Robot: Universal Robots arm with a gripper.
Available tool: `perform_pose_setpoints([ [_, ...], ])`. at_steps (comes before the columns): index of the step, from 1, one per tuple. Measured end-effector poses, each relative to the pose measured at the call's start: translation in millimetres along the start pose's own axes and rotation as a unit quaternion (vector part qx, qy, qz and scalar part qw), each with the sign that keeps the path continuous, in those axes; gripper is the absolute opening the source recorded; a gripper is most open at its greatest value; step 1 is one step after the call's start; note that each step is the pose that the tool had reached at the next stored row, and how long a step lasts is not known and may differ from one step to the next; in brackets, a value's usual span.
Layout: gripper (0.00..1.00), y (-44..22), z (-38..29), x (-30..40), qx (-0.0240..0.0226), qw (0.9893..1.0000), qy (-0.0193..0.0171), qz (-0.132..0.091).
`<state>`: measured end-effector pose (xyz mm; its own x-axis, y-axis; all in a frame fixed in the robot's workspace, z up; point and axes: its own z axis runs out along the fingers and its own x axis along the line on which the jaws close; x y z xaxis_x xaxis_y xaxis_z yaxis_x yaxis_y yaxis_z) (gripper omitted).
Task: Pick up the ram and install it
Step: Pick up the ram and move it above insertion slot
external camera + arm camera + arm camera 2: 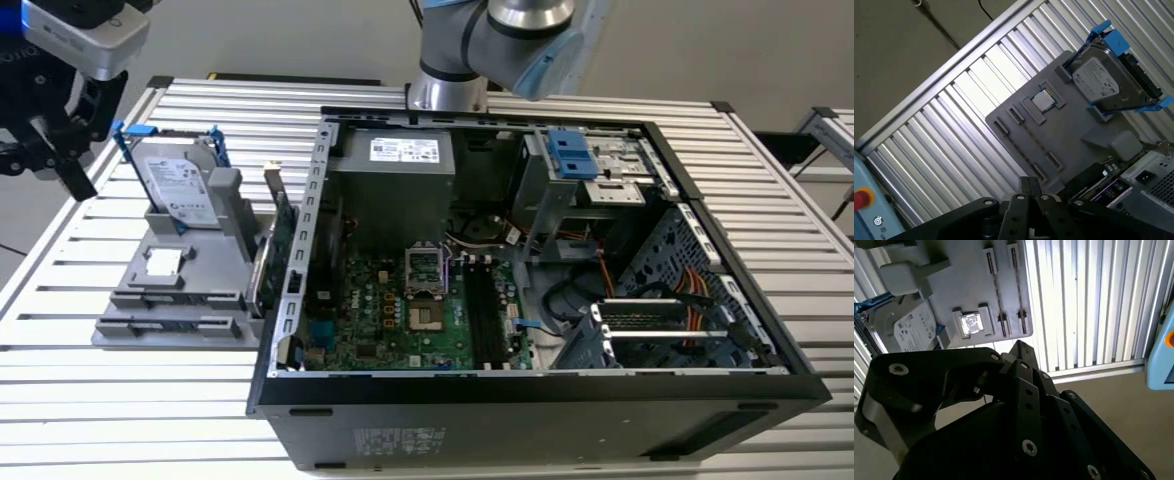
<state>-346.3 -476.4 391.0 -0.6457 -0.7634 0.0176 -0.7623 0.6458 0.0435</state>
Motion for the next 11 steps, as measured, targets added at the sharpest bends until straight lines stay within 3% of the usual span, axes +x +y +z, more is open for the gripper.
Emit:
perform_pose_setpoints([
  [6, 0.0, 0.0, 0.0, 0.0, 0.0007, 0.9992, 0.0017, -0.04],
  [11, 0.0, 0.0, 0.0, 0.0, 0.0014, 0.9968, 0.0035, -0.08],
])
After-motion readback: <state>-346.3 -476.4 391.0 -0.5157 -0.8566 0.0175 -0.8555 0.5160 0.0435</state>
